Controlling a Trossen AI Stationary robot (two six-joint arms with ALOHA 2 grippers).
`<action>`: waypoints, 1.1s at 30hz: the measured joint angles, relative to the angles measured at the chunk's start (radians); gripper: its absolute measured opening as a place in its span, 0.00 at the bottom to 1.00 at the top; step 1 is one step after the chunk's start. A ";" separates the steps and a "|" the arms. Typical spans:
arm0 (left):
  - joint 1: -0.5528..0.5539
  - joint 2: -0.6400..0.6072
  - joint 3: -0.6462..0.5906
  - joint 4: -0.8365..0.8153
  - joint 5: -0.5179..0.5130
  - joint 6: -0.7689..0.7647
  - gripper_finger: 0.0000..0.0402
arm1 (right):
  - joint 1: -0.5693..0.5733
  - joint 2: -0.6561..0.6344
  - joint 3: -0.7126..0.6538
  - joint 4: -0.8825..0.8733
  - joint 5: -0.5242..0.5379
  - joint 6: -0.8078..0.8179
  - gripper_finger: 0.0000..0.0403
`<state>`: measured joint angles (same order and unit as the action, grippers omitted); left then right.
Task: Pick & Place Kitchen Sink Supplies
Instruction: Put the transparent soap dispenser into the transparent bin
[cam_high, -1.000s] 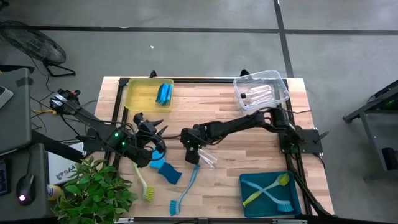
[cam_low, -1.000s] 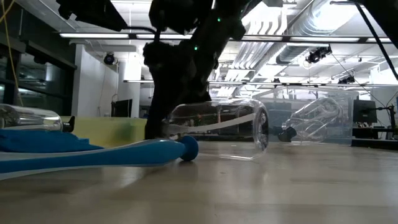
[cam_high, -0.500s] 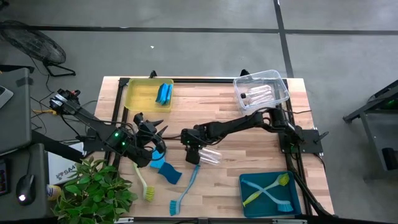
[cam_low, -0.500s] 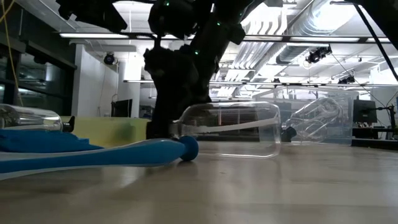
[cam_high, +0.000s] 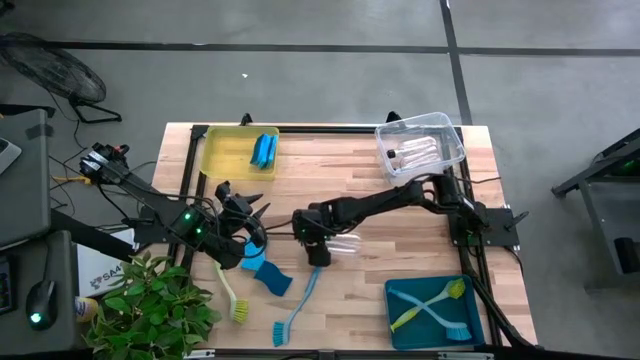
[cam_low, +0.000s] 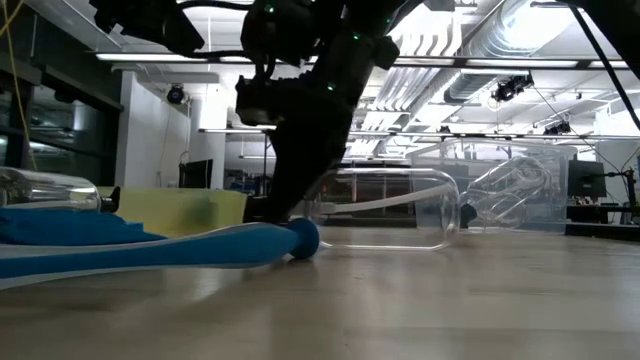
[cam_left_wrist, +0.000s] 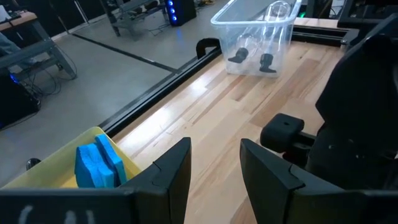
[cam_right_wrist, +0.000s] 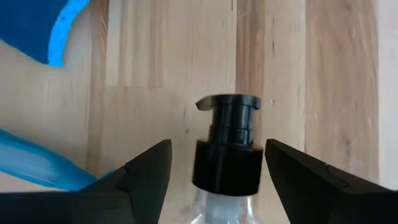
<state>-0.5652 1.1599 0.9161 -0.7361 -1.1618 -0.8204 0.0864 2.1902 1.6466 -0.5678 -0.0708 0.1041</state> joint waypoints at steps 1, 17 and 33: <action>0.000 0.000 0.000 0.000 0.000 0.000 0.33 | 0.001 0.000 0.000 0.000 0.001 -0.011 0.62; 0.000 0.000 0.000 0.000 0.002 0.000 0.33 | 0.004 -0.002 0.000 -0.007 0.040 -0.082 0.32; 0.000 0.000 -0.015 0.002 0.002 -0.015 0.33 | 0.012 -0.020 0.000 -0.019 0.194 -0.053 0.32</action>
<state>-0.5651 1.1595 0.9009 -0.7337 -1.1595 -0.8355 0.0984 2.1704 1.6466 -0.5869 0.1236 0.0510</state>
